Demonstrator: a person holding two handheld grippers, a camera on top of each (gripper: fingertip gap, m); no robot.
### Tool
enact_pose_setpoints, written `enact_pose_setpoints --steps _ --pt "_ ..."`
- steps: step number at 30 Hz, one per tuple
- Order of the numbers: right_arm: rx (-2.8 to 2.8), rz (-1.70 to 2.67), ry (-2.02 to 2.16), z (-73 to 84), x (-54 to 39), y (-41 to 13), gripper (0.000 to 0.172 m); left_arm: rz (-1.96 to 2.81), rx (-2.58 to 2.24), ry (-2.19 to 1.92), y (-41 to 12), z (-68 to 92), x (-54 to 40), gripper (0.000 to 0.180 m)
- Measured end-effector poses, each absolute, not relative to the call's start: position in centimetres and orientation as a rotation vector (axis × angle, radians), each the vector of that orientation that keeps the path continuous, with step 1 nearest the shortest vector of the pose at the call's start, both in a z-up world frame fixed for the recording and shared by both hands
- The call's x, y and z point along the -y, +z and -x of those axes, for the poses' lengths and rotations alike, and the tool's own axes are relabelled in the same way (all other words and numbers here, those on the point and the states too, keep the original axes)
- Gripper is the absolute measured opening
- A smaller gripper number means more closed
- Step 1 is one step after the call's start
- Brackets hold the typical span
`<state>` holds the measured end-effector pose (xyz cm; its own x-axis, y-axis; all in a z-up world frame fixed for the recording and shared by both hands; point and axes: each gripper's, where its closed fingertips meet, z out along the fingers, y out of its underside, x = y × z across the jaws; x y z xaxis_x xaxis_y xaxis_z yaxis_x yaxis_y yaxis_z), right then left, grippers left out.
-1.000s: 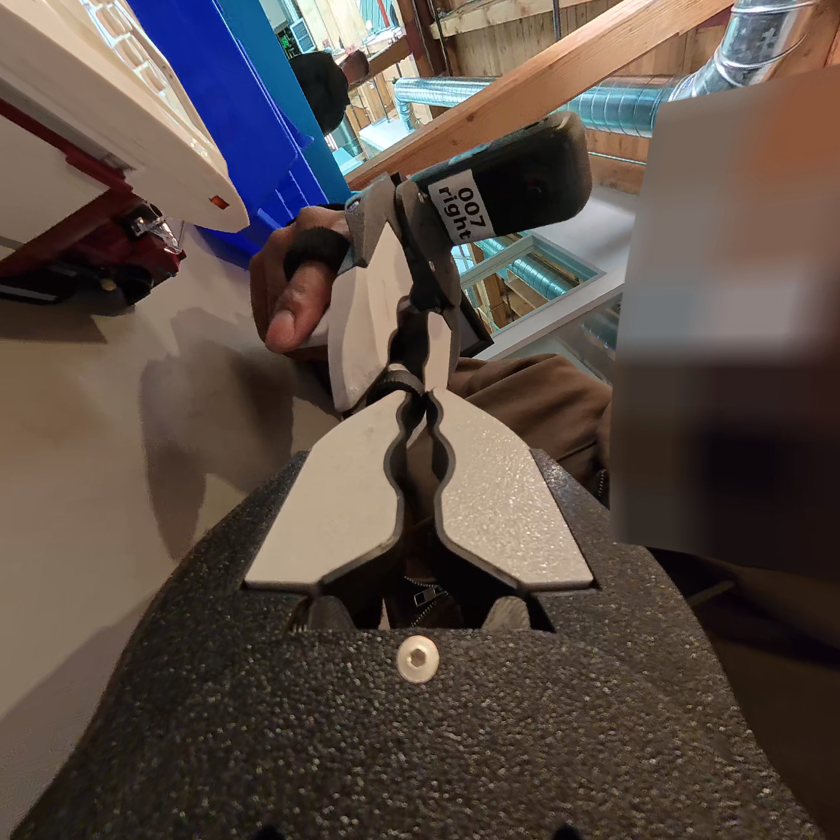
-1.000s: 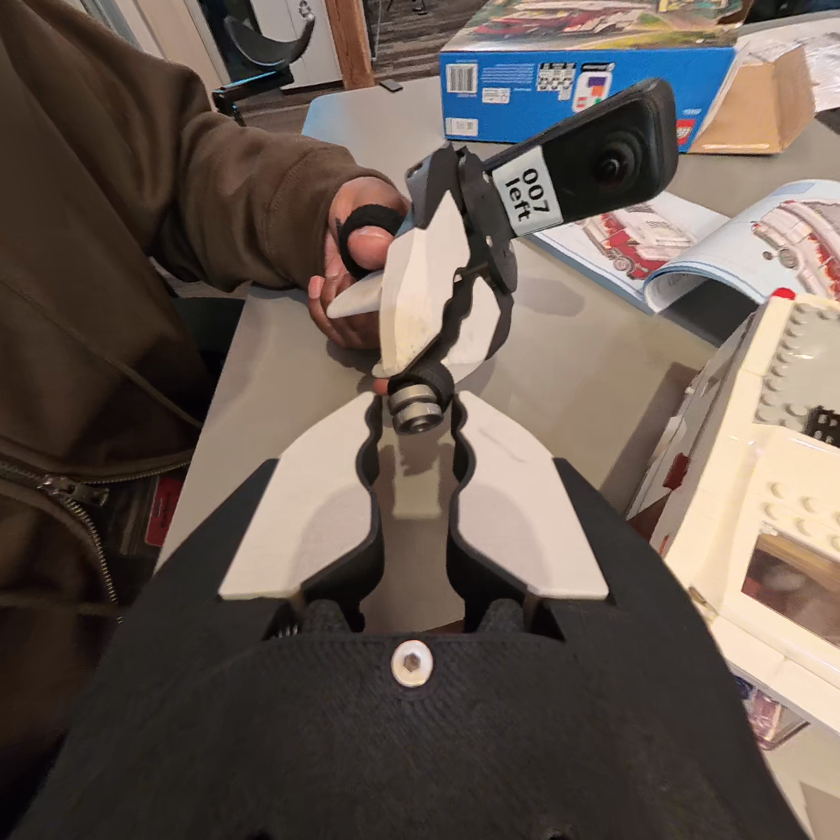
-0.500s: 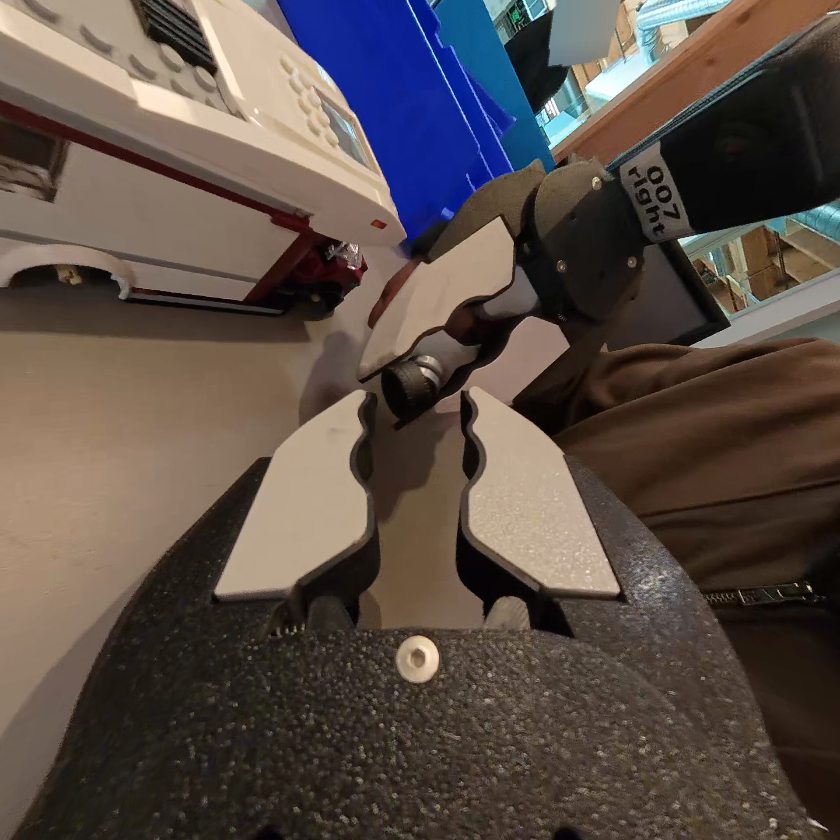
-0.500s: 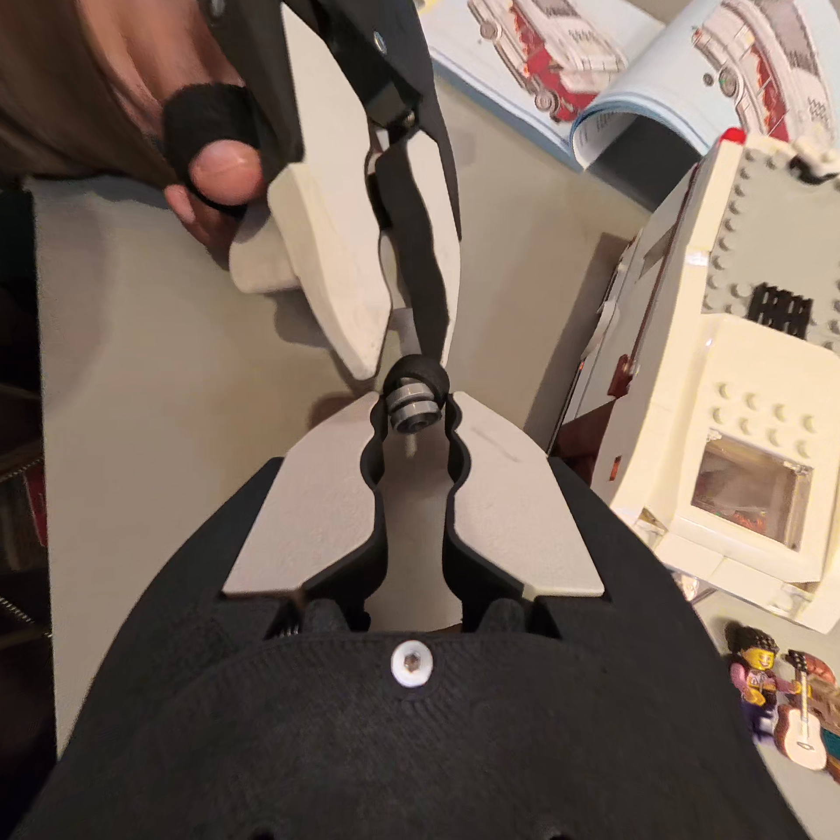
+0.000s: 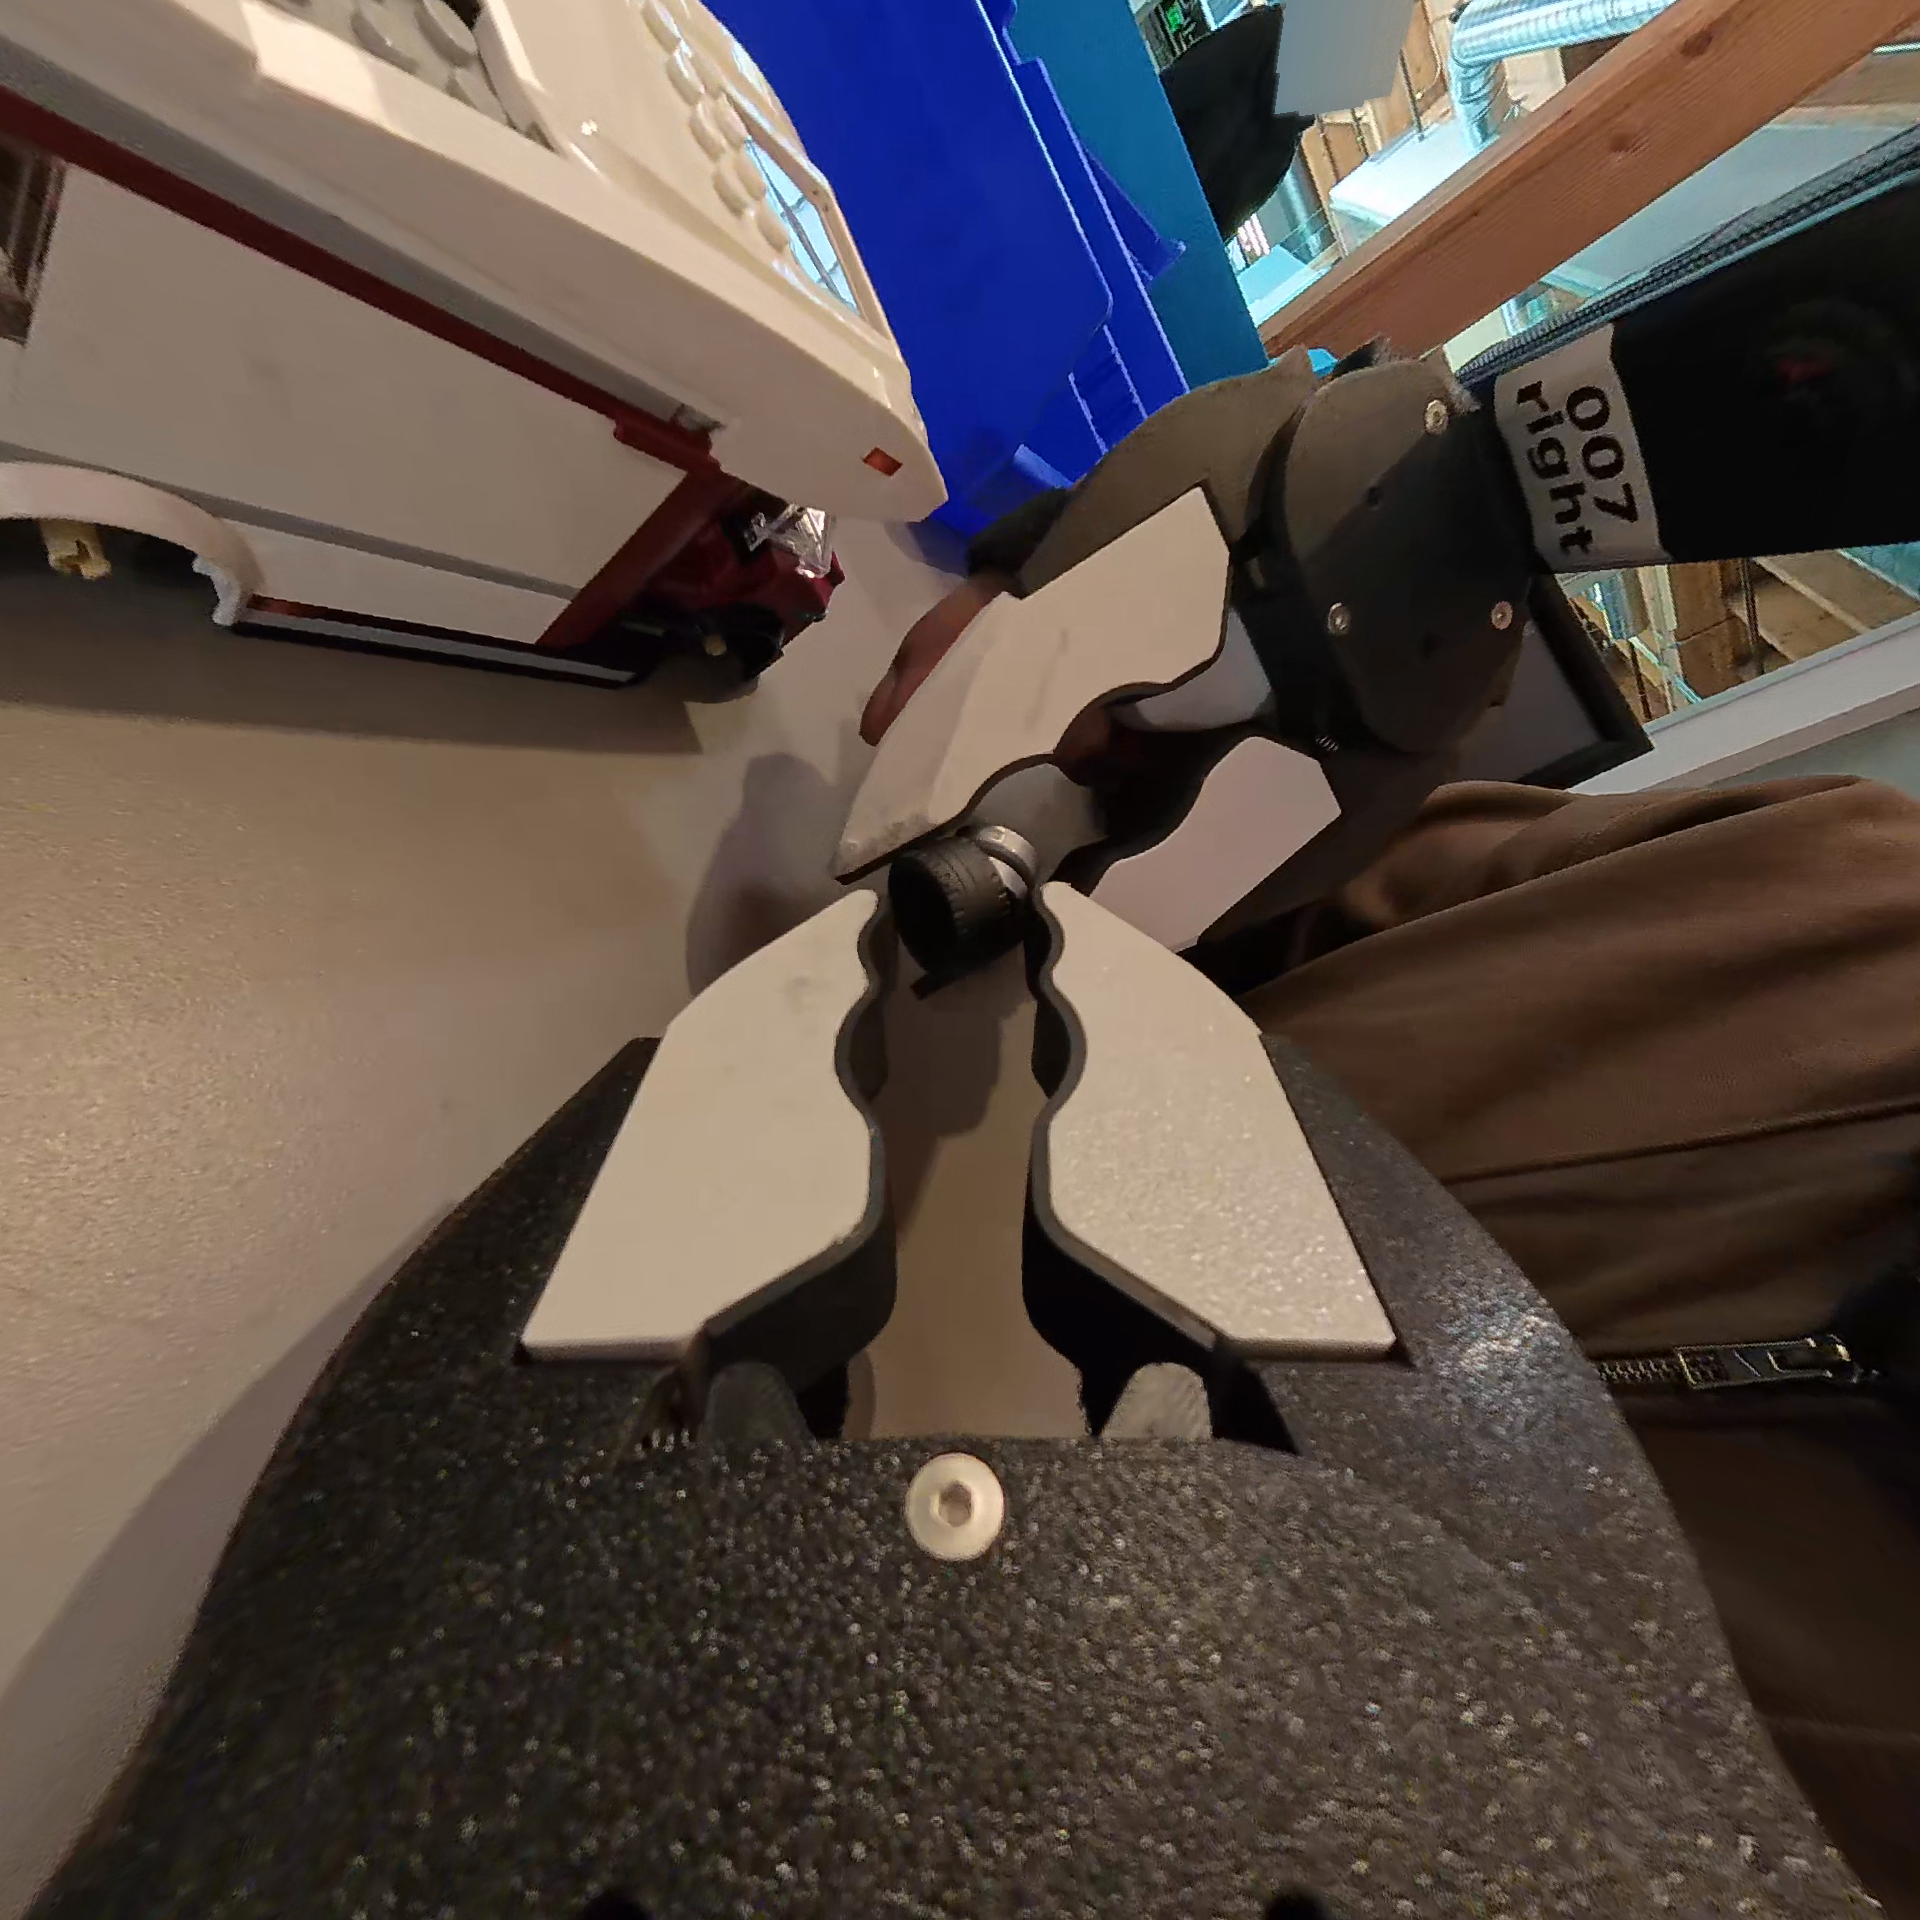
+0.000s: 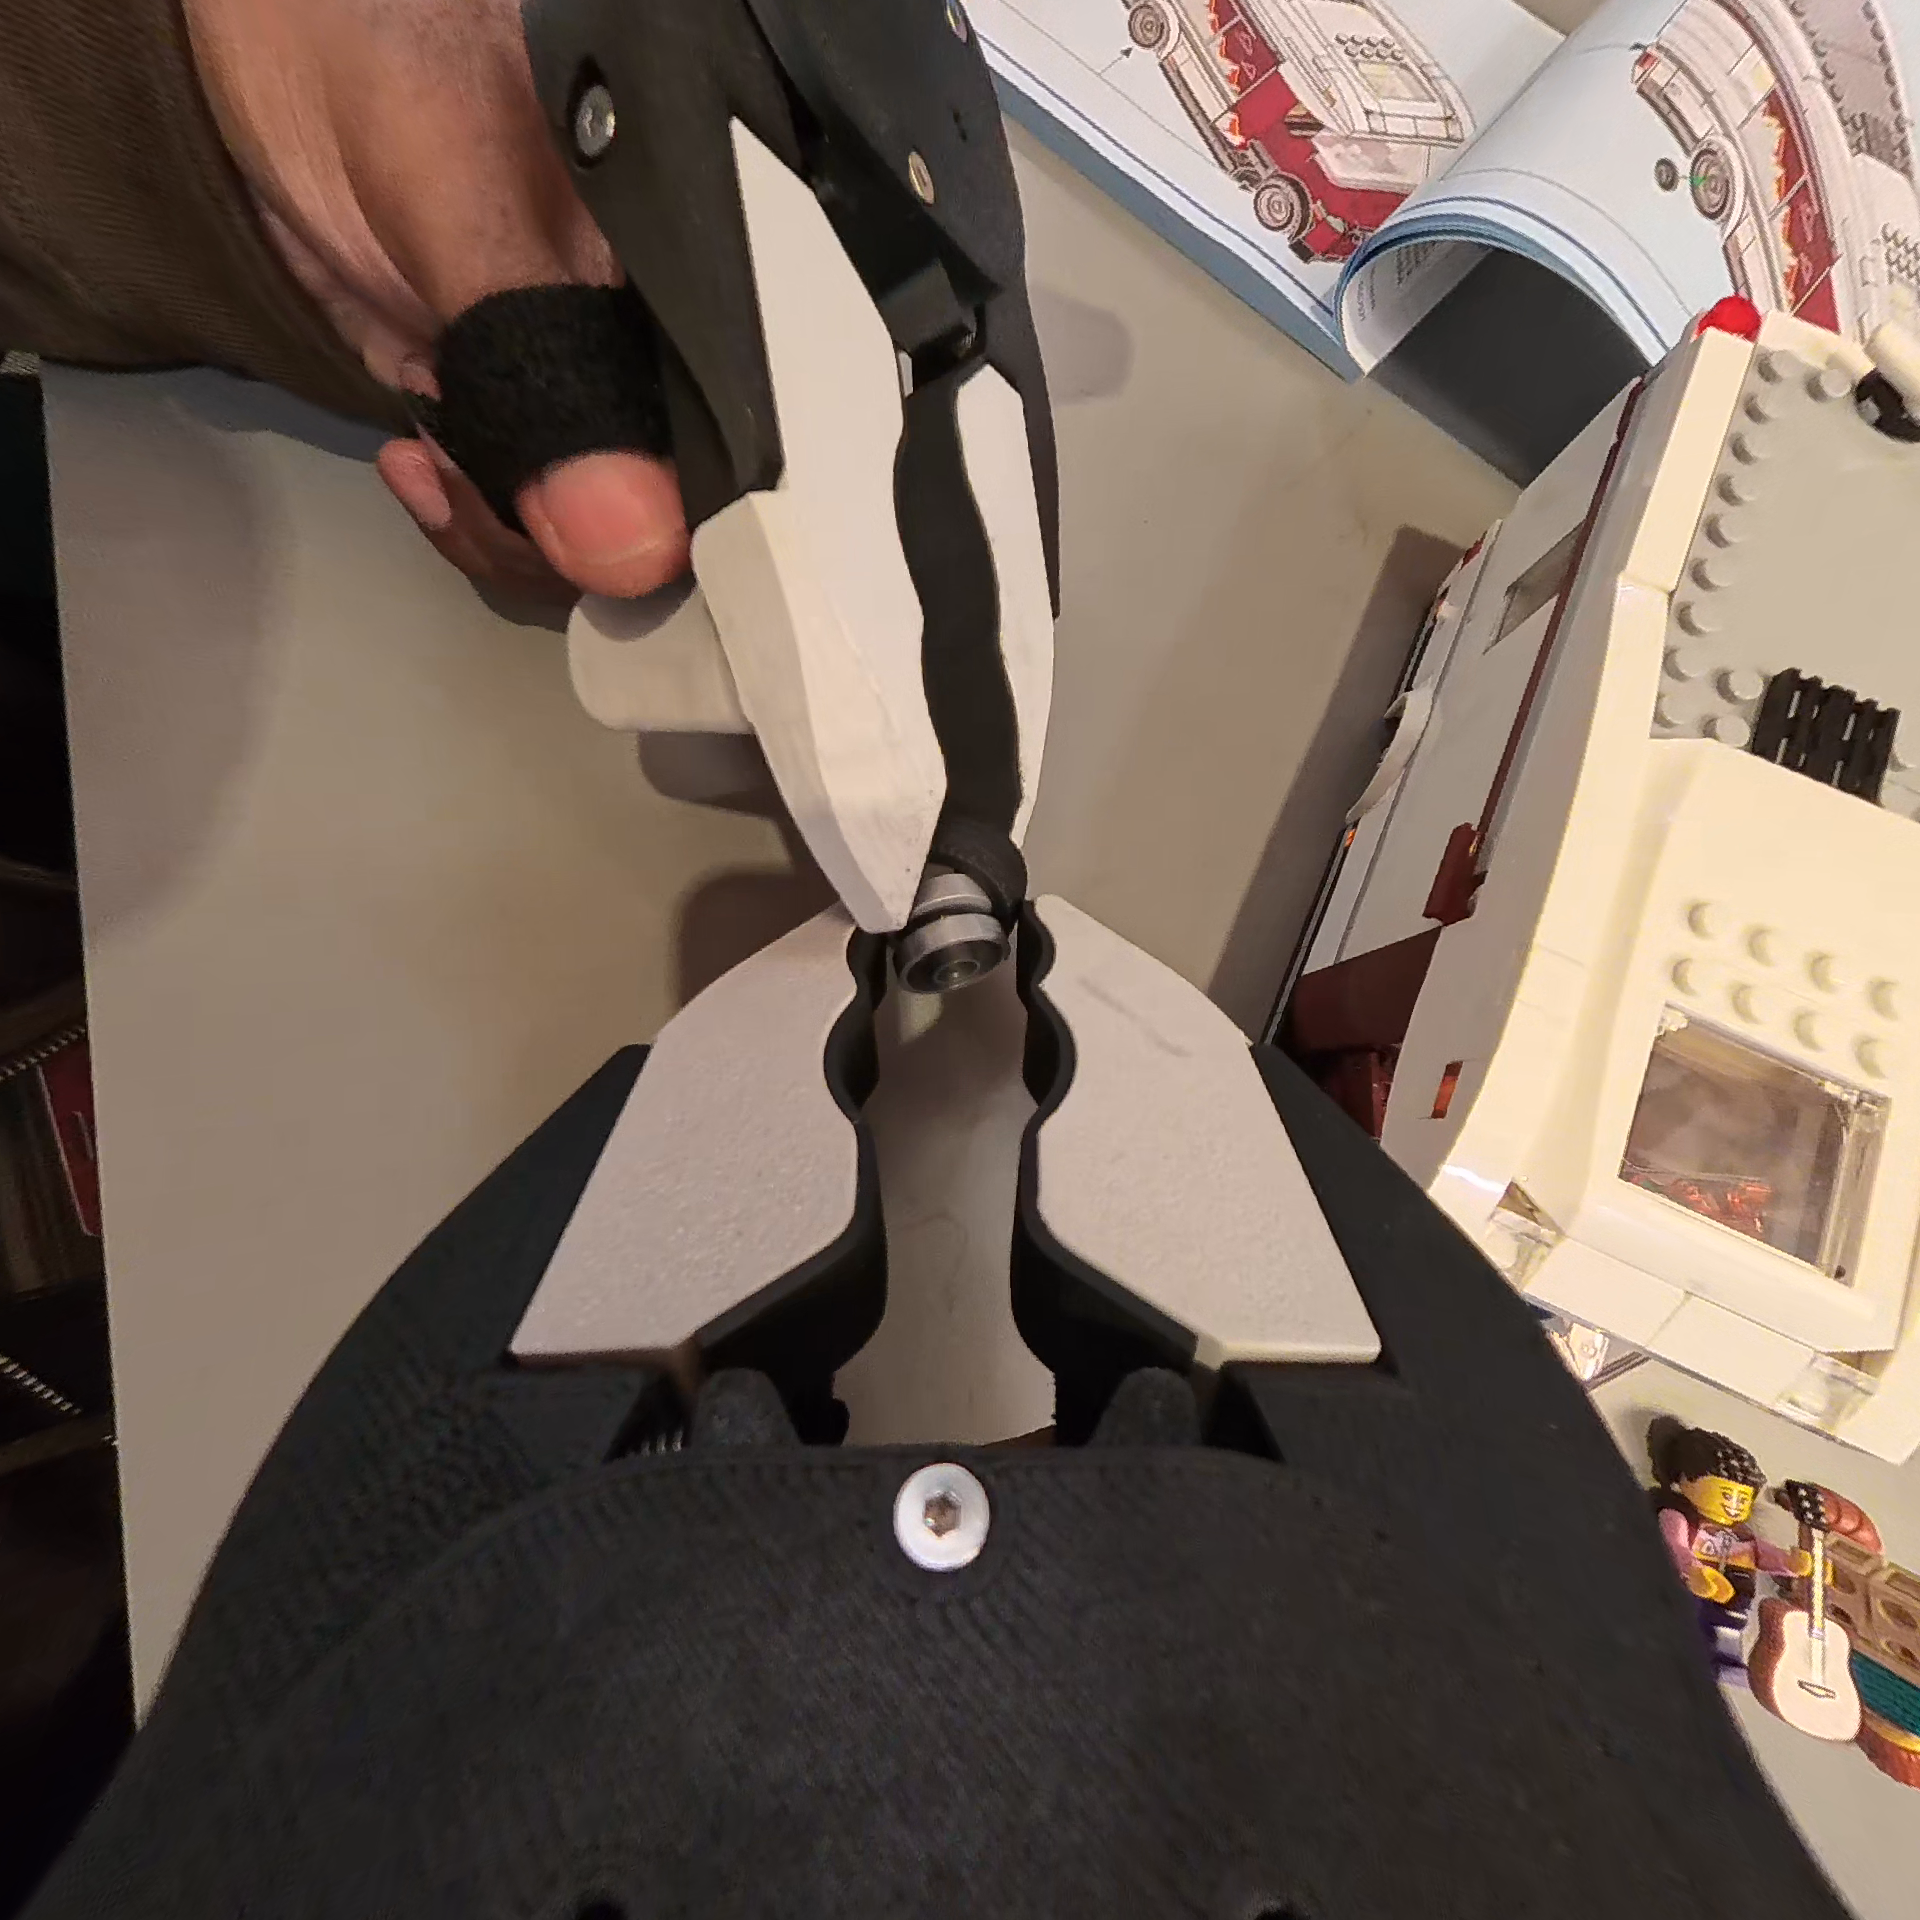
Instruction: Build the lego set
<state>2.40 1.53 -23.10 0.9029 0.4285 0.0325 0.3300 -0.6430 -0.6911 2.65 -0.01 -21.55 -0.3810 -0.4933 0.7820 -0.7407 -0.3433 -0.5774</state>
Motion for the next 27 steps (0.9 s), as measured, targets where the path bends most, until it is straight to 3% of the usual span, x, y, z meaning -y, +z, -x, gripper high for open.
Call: enact_pose_setpoints --steps 3,5,15,18,27 --pt "0.538 2.324 0.172 -2.4 -1.5 -23.1 0.023 -1.615 1.67 1.808 -21.5 -2.6 -0.1 0.022" --pt "0.53 2.329 0.157 -2.6 -1.6 -23.1 0.021 -1.596 1.658 1.826 -21.2 -2.6 0.0 0.008" --pt "0.538 2.273 0.21 -2.2 -1.6 -22.3 0.023 -1.49 1.586 1.88 -20.0 -2.1 0.2 0.006" --pt "0.574 2.213 0.253 -1.9 -1.3 -21.3 0.035 -1.425 1.515 1.927 -19.0 -1.8 -0.1 0.005" --pt "0.687 2.031 0.299 -0.8 -0.9 -19.5 0.048 -1.153 1.3 2.018 -15.7 -0.4 0.6 0.006"
